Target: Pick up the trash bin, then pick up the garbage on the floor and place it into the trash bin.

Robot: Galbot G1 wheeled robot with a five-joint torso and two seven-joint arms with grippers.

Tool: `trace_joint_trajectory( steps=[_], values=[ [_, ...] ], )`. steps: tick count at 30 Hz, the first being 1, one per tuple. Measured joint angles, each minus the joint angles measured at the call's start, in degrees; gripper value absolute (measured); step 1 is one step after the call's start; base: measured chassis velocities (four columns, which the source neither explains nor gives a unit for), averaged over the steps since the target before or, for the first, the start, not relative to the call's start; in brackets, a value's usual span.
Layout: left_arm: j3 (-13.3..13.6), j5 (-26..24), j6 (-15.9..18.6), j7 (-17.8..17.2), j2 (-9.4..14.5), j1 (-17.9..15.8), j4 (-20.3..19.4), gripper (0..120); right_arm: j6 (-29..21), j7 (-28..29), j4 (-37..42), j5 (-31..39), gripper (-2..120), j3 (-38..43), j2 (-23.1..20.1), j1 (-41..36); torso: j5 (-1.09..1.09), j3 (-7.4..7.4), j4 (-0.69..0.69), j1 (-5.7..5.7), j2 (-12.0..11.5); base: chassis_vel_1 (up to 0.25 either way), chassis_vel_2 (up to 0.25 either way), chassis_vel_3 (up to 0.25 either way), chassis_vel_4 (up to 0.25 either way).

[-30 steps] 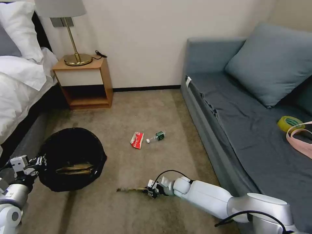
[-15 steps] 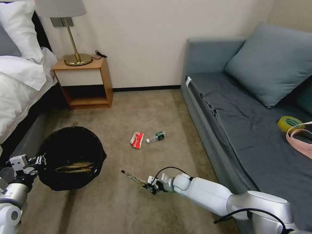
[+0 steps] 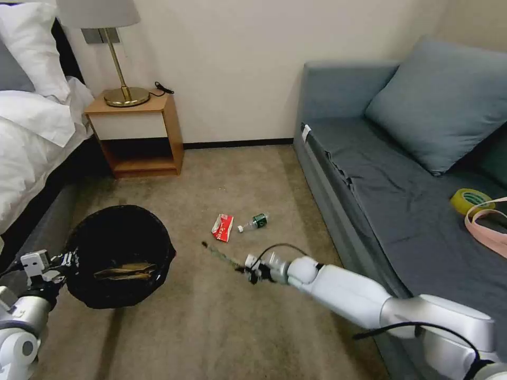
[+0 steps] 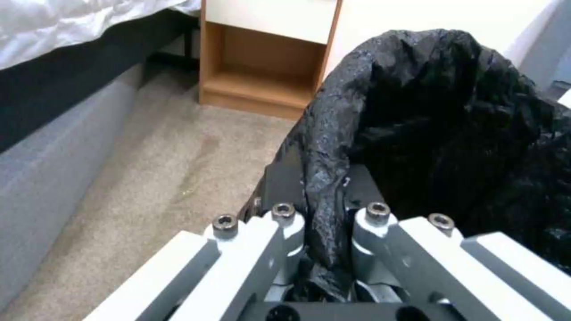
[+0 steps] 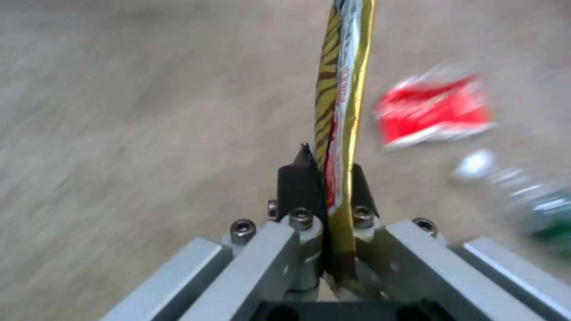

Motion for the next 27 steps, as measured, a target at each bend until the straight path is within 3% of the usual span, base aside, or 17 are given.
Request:
trace_joint_trajectory(
  steps=[9, 16, 17, 20, 27],
  values=[
    [1.0, -0.4, 0.1, -0.1, -0.4, -0.2, 0.1, 5, -1.1, 2.2, 8.9, 0.9, 0, 4.5, -5.3, 5.2, 0.01, 0.00, 0.00, 0.00, 0.0, 0.000, 0.000, 0.000, 0.000],
    [2.6, -0.4, 0.4, -0.6, -1.7, -0.4, -0.2, 5, -3.9, 3.7, 24.7, 4.9, 0, 4.9, -10.2, 10.7, -0.01, 0.00, 0.00, 0.00, 0.0, 0.000, 0.000, 0.000, 0.000],
    [2.6, -0.4, 0.4, -0.6, -1.7, -0.4, -0.2, 5, -3.9, 3.7, 24.7, 4.9, 0, 4.9, -10.2, 10.7, -0.01, 0.00, 0.00, 0.00, 0.0, 0.000, 0.000, 0.000, 0.000],
    [4.0, 0.3, 0.7, -1.1, -3.8, -0.1, -1.4, 5, -5.4, 5.1, 35.2, 6.6, 0, 0.0, -10.3, 13.8, -0.01, 0.00, 0.01, 0.00, 0.0, 0.000, 0.000, 0.000, 0.000],
    [4.3, 0.7, 0.8, -1.3, -4.9, 0.3, -2.5, 5, -5.7, 5.5, 39.2, 5.3, 0, -5.2, -8.3, 14.2, -0.01, 0.00, 0.00, -0.01, 0.0, 0.000, 0.000, 0.000, 0.000]
  ],
)
